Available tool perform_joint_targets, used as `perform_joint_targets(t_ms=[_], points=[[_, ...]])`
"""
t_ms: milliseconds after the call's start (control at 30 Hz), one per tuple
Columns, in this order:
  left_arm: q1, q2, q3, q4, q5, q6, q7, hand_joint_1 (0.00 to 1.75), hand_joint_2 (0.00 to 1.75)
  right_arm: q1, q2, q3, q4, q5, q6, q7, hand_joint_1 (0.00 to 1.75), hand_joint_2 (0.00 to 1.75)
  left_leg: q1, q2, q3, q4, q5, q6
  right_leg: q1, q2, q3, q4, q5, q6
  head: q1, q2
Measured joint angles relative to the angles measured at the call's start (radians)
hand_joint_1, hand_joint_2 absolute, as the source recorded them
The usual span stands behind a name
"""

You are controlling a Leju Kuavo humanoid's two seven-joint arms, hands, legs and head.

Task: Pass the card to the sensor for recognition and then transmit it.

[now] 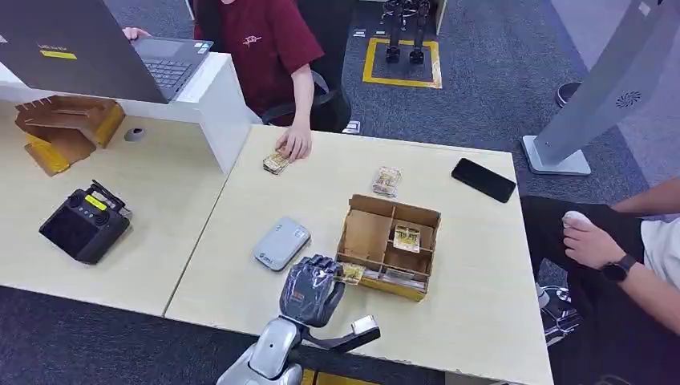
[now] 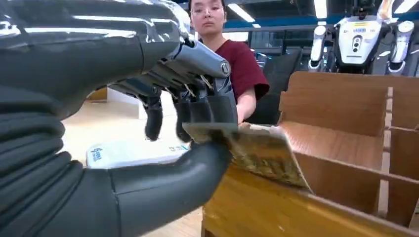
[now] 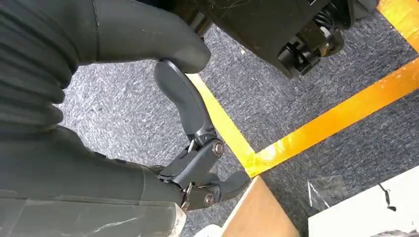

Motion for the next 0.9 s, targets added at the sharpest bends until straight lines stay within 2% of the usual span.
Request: perform_joint_targets(t_ms=[900], points=[[-0.001, -0.006, 0.039, 0.016, 0.007, 0.000, -0.041, 1.75, 1.75, -0.004, 0.000, -0.025, -0.002, 0.013, 0.007, -0.004, 0.00, 1.75, 0.000, 0.000, 0.000, 0.000, 0.000, 0.000, 0.000, 0.000, 0.000, 0.000, 0.000, 0.000, 0.000, 0.000]])
